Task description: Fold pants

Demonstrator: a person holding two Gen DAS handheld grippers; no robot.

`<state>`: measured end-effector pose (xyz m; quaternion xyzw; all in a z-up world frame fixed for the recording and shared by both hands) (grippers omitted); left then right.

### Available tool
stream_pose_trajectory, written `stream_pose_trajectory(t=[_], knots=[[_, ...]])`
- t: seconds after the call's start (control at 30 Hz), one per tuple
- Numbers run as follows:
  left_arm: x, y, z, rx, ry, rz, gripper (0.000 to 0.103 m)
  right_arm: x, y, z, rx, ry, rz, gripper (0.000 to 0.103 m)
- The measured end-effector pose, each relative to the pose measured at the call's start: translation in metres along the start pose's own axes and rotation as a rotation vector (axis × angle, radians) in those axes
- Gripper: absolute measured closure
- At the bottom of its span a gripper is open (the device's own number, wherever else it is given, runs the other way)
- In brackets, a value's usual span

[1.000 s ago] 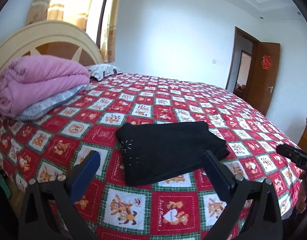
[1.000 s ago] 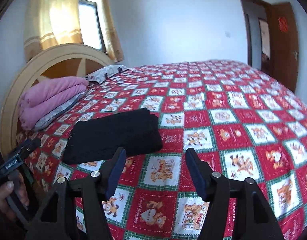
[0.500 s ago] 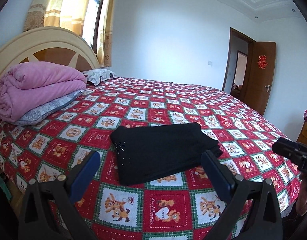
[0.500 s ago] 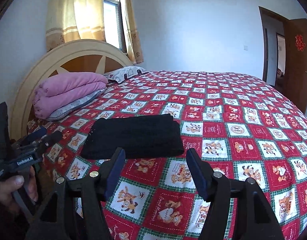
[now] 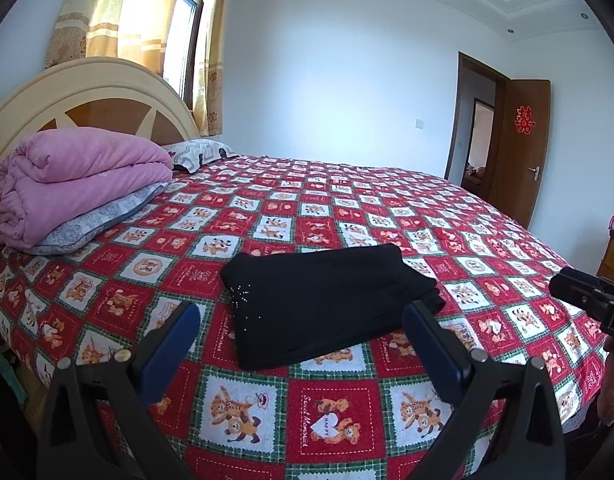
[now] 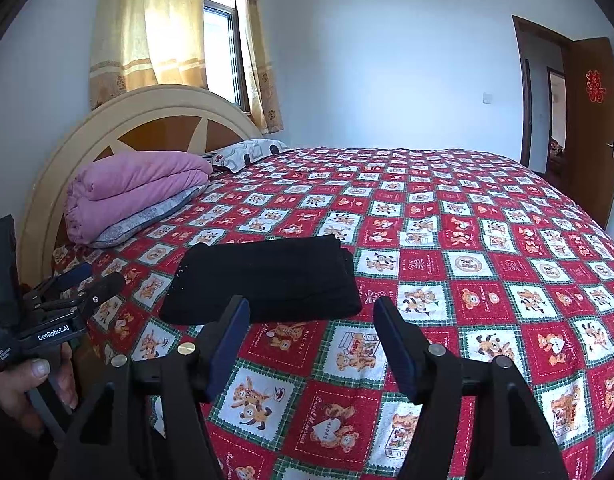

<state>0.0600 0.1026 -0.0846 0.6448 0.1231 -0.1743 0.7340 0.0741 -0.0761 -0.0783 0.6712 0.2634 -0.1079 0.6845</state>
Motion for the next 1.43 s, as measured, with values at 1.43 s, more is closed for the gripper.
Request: stream_pose_trajectory(t=[1.43], knots=[[-0.001,-0.005,0.01,0.039,-0.001,0.025,0.0,0.005,-0.004,0.003,-0.007,-0.016,-0.016,0.036]])
Point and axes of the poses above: each gripper's, at about its wrist camera, not at the fingertips, and x roughly the way its jaws point, z to its right, y to its top, the point moved 1 cm from there along x, roughly the way its jaws point, and after that the axes turned 4 degrees about -y, right-handed, at the moved point
